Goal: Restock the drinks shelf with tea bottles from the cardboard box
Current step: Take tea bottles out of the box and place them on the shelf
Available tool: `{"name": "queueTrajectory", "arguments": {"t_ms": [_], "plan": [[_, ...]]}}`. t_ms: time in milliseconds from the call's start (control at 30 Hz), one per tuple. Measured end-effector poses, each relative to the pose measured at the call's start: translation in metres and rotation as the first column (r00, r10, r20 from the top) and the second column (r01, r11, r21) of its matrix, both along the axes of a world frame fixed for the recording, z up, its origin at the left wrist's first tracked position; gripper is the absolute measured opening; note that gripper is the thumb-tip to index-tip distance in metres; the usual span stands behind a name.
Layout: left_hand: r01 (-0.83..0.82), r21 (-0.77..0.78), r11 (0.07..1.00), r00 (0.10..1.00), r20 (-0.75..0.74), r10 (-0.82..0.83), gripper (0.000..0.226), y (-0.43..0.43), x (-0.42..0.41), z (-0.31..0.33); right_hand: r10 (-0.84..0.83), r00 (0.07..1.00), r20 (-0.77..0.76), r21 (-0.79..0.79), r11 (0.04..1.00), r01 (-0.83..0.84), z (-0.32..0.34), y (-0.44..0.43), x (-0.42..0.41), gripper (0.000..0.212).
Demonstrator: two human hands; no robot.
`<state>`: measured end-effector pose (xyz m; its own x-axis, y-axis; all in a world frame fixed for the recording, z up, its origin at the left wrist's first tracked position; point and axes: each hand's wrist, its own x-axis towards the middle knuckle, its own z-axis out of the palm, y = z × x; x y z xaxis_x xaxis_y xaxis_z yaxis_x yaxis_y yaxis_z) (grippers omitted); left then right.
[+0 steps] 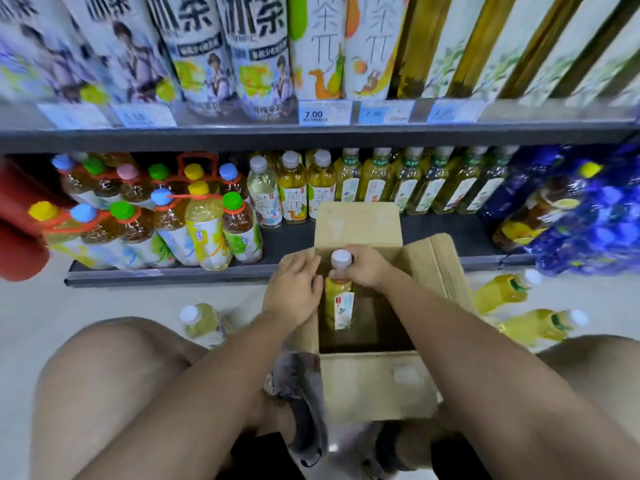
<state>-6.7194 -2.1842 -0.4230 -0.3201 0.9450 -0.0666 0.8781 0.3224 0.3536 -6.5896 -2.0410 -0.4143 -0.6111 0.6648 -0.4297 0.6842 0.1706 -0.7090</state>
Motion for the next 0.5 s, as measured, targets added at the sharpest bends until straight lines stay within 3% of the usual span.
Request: {"name": "queueTrajectory", "arguments": {"t_ms": [100, 233, 367, 500], "plan": [[0.059, -0.006, 0.998, 0.996, 0.062, -0.058, 0.056, -0.004, 0.013, 0.05, -0.01, 0.995, -0.095, 0.151, 0.988, 0.024, 0.066, 0.0, 0.008, 0.032], [-0.006, 0.082, 0.997, 0.985, 0.172, -0.008, 0.067, -0.005, 0.035, 0.128, 0.045, 0.982, -0.185, 0.315, 0.949, 0.016, 0.176, -0.01, 0.019, 0.036], [-0.084, 0.323, 0.943, 0.986, 0.161, 0.033, 0.081, 0.001, 0.047, 0.213, 0.093, 0.937, -0.336, 0.431, 0.9, 0.065, 0.282, -0.028, 0.031, 0.028], [-0.127, 0.507, 0.852, 0.984, 0.176, 0.042, 0.072, 0.008, 0.05, 0.302, 0.14, 0.896, -0.422, 0.529, 0.84, 0.118, 0.376, -0.041, 0.034, 0.025]]}}
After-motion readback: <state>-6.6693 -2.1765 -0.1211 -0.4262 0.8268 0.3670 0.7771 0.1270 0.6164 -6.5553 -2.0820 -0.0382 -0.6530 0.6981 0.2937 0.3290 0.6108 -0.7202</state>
